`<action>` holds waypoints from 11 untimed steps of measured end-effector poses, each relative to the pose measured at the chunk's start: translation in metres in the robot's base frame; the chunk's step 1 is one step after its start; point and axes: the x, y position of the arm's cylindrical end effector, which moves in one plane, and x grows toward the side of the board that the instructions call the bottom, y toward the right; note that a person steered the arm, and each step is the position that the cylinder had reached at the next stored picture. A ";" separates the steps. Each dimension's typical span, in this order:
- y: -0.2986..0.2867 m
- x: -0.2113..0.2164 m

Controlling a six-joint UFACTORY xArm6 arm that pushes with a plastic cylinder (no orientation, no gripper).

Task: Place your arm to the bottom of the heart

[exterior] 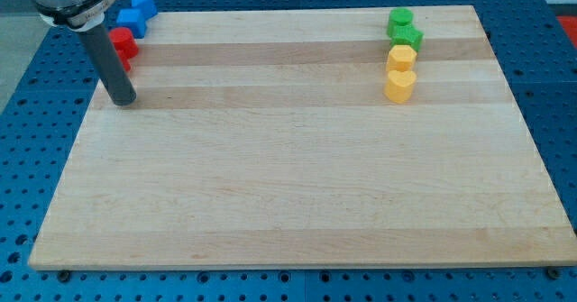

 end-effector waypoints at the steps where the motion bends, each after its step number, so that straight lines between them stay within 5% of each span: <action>1: -0.001 0.000; 5: 0.000 0.000; 6: 0.047 0.016; 9: 0.403 0.108; 10: 0.514 0.021; 11: 0.539 -0.101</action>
